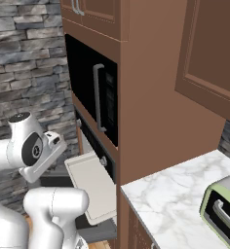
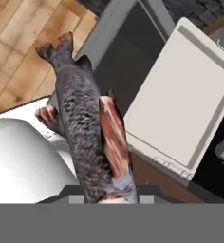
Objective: Place the fish on the rack of the oven, and slide the rack back inside. Close the oven door.
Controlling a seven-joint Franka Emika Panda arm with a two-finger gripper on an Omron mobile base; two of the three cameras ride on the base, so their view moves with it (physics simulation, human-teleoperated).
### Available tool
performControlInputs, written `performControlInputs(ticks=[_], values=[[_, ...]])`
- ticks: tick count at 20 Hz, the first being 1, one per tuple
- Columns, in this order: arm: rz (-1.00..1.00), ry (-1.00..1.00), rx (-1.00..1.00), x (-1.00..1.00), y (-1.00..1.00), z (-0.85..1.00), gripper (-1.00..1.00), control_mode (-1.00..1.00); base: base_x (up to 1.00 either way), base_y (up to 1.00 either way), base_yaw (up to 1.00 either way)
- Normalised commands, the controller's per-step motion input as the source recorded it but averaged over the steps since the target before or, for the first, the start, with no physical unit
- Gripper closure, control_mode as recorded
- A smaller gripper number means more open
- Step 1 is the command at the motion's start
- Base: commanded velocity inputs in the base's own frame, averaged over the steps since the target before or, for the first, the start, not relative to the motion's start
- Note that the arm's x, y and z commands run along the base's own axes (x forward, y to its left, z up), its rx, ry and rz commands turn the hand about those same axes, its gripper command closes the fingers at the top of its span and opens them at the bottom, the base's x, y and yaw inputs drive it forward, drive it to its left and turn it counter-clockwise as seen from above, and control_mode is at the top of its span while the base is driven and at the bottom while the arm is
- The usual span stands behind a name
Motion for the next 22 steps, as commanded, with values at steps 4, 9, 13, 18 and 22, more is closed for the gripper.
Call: performControlInputs(ticks=[4,9,13,18,22], values=[[-0.41,-0.19,0.00,0.26,0.01,-0.75,1.00,-1.00,0.00,0.00,0.00],[-0.41,-0.17,0.00,0.32,0.01,-0.75,1.00,-1.00,0.00,0.00,0.00],[-0.40,-0.15,0.00,0.40,0.07,-0.61,1.00,-1.00,0.00,0.00,0.00],[-0.36,-0.05,0.00,0.63,0.09,-0.53,1.00,-1.00,0.00,0.00,0.00],[-0.31,0.01,0.00,0.78,0.01,-0.50,1.00,-1.00,0.00,0.00,0.00]])
